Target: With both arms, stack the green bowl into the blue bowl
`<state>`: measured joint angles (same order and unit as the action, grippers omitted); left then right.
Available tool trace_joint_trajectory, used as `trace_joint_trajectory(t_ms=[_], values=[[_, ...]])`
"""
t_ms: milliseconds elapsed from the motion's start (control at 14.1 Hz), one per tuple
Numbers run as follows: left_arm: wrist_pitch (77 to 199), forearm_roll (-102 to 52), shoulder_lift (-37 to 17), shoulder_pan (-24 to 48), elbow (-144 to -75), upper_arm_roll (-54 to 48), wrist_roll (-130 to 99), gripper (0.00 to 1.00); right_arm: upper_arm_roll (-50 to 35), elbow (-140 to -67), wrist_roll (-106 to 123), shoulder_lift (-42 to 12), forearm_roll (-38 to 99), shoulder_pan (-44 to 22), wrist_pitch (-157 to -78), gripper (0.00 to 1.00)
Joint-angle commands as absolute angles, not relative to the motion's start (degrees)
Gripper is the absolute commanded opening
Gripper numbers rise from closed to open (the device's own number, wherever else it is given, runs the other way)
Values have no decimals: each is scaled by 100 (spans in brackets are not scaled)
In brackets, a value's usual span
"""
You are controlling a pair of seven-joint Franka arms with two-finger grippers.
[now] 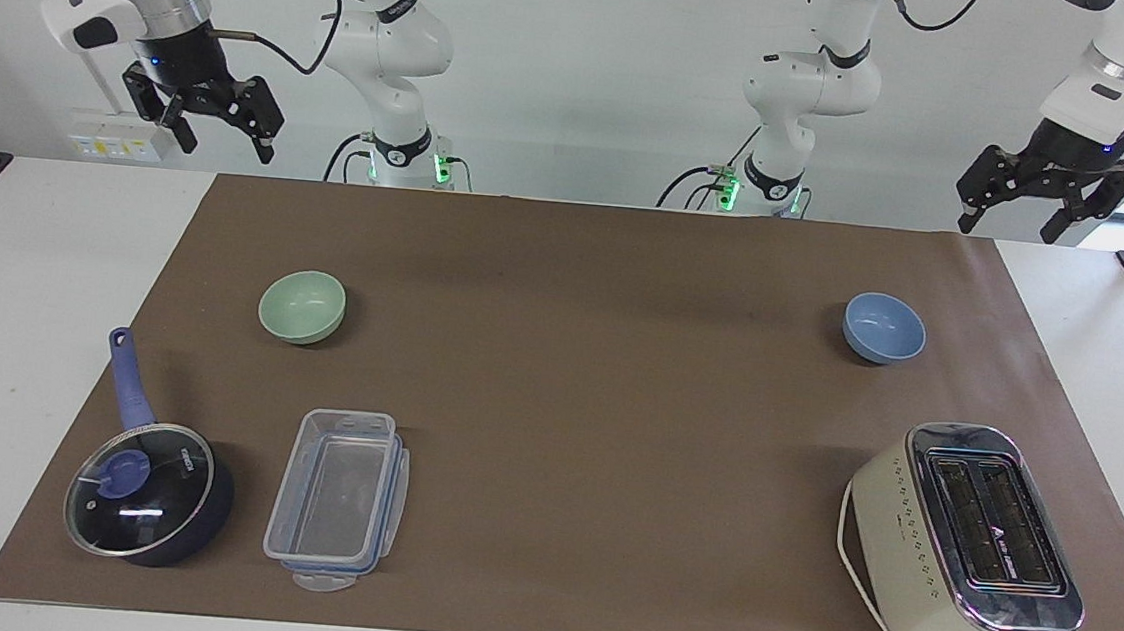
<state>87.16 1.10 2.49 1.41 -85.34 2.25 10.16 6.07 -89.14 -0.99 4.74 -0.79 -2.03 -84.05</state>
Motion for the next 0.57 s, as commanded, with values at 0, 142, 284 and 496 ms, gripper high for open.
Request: trace_joint_trajectory(t_ms=[0, 142, 284, 496], values=[[8772, 202, 395, 272, -8719, 299, 1046, 100, 580, -9132, -97, 633, -158, -158, -8552, 100], [8806, 211, 378, 307, -8701, 308, 985, 100, 580, -9132, -88, 633, -158, -158, -8552, 100], [8815, 211, 378, 325, -8701, 273, 993, 100, 580, -9141, -79, 633, -158, -158, -8543, 100], [8807, 202, 378, 325, -8710, 264, 1002, 100, 580, -9141, -88, 633, -158, -158, -8552, 100]])
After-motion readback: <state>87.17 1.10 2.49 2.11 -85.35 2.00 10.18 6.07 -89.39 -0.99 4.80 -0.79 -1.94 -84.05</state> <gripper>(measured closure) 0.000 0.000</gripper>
